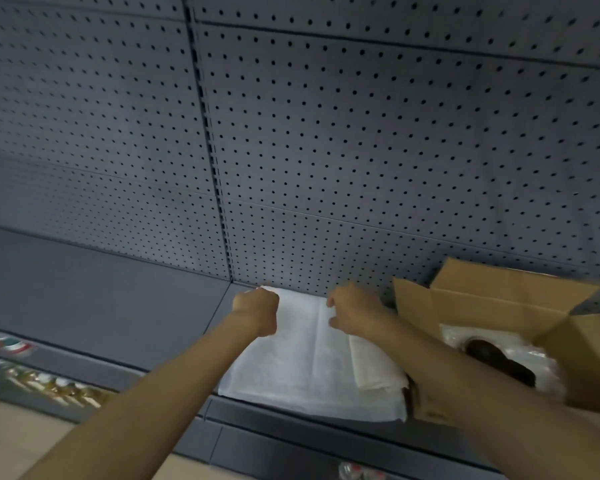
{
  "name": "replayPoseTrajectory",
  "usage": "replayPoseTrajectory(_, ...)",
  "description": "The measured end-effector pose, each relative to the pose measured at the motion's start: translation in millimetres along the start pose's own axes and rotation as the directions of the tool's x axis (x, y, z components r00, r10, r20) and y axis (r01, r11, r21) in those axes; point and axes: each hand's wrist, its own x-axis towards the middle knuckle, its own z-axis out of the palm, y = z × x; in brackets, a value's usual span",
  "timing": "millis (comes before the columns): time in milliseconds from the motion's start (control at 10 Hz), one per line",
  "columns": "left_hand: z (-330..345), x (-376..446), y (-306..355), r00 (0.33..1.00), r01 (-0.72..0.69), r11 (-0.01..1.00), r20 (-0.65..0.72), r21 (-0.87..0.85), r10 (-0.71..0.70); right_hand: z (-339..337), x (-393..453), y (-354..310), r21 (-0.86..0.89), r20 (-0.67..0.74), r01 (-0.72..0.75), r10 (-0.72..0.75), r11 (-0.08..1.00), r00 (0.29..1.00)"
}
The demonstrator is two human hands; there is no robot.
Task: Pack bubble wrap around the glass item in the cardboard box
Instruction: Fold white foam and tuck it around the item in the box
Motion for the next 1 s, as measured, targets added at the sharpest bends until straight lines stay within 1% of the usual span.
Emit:
replayPoseTrajectory(100,14,14,-3,1.000,0.000,1.000,0.001,-0.014,0.000,21,13,-7,-0.006,-0.012,-0.028,0.027,1.000,1.000)
replayPoseTrajectory(300,42,44,-8,0.997,-0.074,0.993,0.020,-0.089,0.076,67,36,-6,-0.065,0.044,-0.205,0.208,0.977,0.977)
replayPoseTrajectory(400,57,59,-9,0.990,-0.117,0.990,0.074,-0.077,0.123,90,39,1,-0.057,0.071,-0.349,0.352,0.936,0.933)
replayPoseTrajectory(500,70,74,-8,0.974,-0.183,0.981,0.123,-0.067,0.190,111,40,10,-0.025,-0.003,-0.501,0.501,0.865,0.865)
replayPoseTrajectory(600,82,82,-11,0.967,-0.217,0.975,0.129,-0.040,0.221,123,46,25,0.052,-0.030,-0.594,0.596,0.803,0.802)
replayPoseTrajectory(700,89,86,-16,0.957,-0.225,0.974,0.182,-0.031,0.226,125,51,45,0.226,0.004,-0.681,0.698,0.697,0.716)
replayPoseTrajectory(800,100,87,-27,0.945,-0.230,0.972,0.229,-0.048,0.235,128,57,54,0.359,0.065,-0.726,0.760,0.587,0.646)
replayPoseTrajectory(900,102,89,-32,0.940,-0.231,0.971,0.244,-0.058,0.238,126,60,46,0.382,-0.068,-0.729,0.804,0.568,0.591)
replayPoseTrajectory(1000,94,91,-33,0.934,-0.243,0.964,0.240,-0.108,0.263,112,54,30,0.311,-0.095,-0.727,0.781,0.612,0.617)
